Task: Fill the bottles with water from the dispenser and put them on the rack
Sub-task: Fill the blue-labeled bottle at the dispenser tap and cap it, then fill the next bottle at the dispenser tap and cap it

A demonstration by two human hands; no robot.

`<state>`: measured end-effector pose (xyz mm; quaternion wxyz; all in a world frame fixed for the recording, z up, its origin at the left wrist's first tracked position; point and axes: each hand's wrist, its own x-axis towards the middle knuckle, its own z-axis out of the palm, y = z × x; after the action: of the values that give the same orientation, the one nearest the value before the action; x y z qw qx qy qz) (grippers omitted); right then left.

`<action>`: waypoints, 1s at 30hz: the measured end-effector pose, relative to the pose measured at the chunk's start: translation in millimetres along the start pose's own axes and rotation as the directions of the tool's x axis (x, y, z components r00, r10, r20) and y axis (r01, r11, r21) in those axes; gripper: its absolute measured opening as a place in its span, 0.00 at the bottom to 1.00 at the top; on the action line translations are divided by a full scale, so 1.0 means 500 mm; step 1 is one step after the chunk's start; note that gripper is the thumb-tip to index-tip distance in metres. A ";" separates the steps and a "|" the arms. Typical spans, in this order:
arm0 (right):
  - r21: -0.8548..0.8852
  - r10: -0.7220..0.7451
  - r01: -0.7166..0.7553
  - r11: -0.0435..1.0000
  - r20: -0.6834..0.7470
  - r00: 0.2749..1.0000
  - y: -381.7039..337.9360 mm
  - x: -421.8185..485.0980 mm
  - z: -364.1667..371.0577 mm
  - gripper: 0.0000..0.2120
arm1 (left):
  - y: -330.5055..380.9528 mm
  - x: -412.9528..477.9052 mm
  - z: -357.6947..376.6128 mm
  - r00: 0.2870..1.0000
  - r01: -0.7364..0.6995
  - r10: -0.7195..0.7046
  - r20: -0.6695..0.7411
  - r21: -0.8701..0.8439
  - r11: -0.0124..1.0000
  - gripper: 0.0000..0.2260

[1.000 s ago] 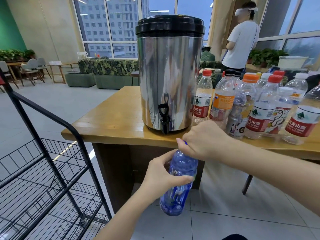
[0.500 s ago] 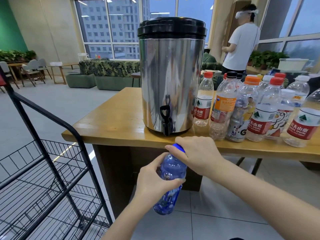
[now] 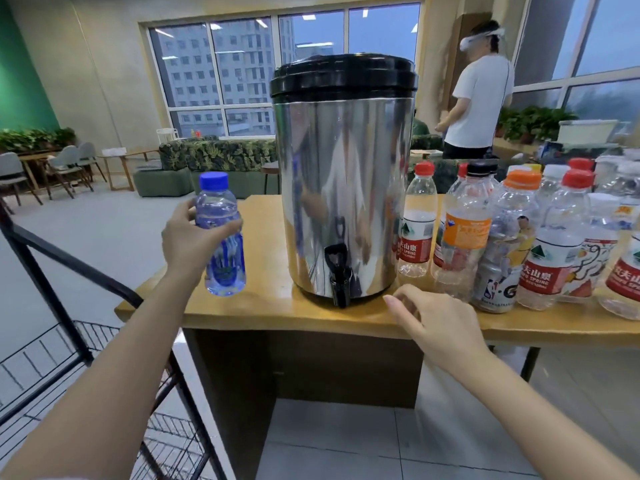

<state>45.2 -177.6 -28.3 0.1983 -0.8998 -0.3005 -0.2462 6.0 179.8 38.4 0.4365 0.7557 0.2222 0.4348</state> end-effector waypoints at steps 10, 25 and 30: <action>-0.066 0.034 -0.035 0.997 -0.014 0.999 0.036 0.029 0.030 0.30 | -0.090 0.116 0.107 0.997 0.069 -0.068 -0.041 0.011 0.998 0.34; -0.235 -0.116 0.010 0.972 -0.444 0.888 0.067 0.148 -0.137 0.11 | -0.088 0.004 0.124 0.999 -0.007 0.009 -0.053 0.031 0.999 0.37; -0.397 0.081 -0.243 0.885 -0.383 0.920 0.085 0.216 -0.179 0.25 | -0.053 -0.065 0.130 0.971 -0.207 0.219 -0.098 0.123 0.971 0.41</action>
<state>118.7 -206.5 94.8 0.0626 -0.8837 -0.1191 -0.4483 45.8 140.0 -14.7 0.3313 0.7730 0.1877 0.5075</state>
